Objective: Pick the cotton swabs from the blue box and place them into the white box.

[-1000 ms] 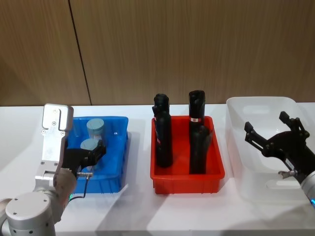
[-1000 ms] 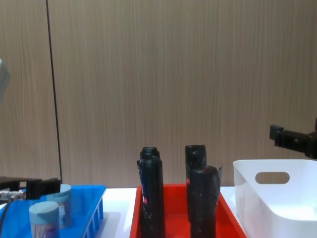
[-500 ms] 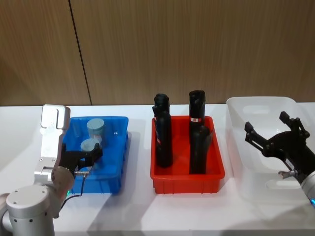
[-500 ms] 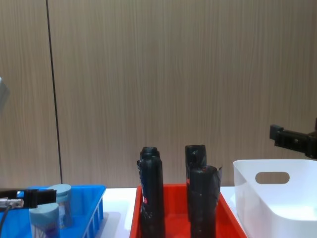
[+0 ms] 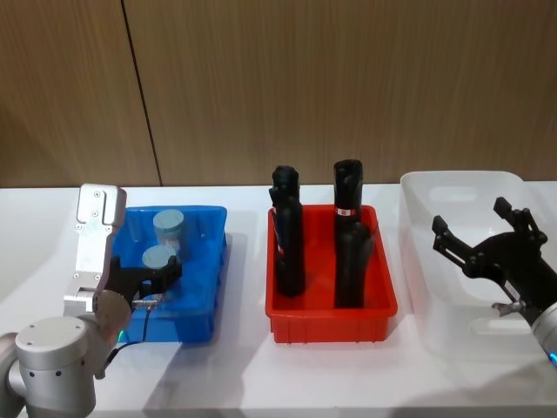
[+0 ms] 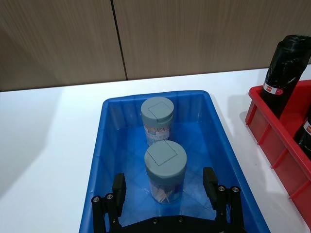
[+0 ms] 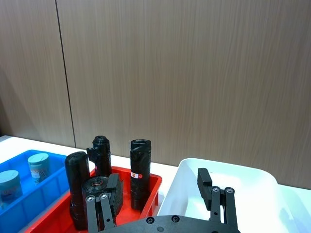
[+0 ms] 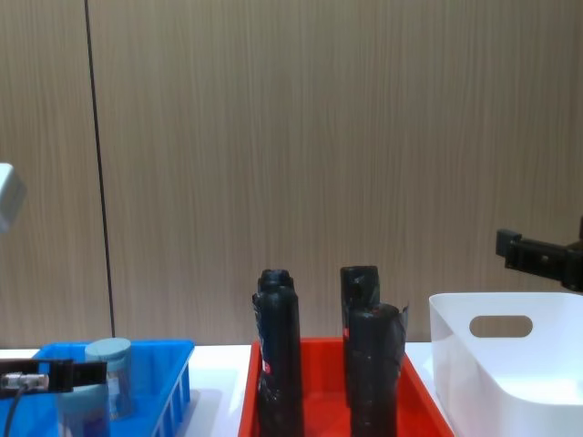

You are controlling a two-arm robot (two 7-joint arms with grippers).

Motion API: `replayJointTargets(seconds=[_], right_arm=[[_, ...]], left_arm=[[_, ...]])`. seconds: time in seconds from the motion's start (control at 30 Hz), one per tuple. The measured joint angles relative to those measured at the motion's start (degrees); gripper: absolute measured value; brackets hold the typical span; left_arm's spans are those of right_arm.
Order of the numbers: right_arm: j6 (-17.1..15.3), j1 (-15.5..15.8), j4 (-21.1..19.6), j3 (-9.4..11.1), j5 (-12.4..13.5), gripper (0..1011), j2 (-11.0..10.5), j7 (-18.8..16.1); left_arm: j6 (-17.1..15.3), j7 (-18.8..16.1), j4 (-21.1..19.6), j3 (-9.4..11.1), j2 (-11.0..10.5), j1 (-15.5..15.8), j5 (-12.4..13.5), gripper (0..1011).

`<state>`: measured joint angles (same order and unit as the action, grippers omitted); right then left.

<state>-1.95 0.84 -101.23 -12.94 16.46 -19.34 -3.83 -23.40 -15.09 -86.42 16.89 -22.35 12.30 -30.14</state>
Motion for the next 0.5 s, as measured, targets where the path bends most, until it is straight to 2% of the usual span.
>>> replayJointTargets(seconds=[0.5], right_arm=[[0.0,0.0,0.0,0.0,0.0,1002,0.0,0.0]], left_arm=[[-0.4,4.0,6.0,-0.6,1.4,3.3,0.8,1004]])
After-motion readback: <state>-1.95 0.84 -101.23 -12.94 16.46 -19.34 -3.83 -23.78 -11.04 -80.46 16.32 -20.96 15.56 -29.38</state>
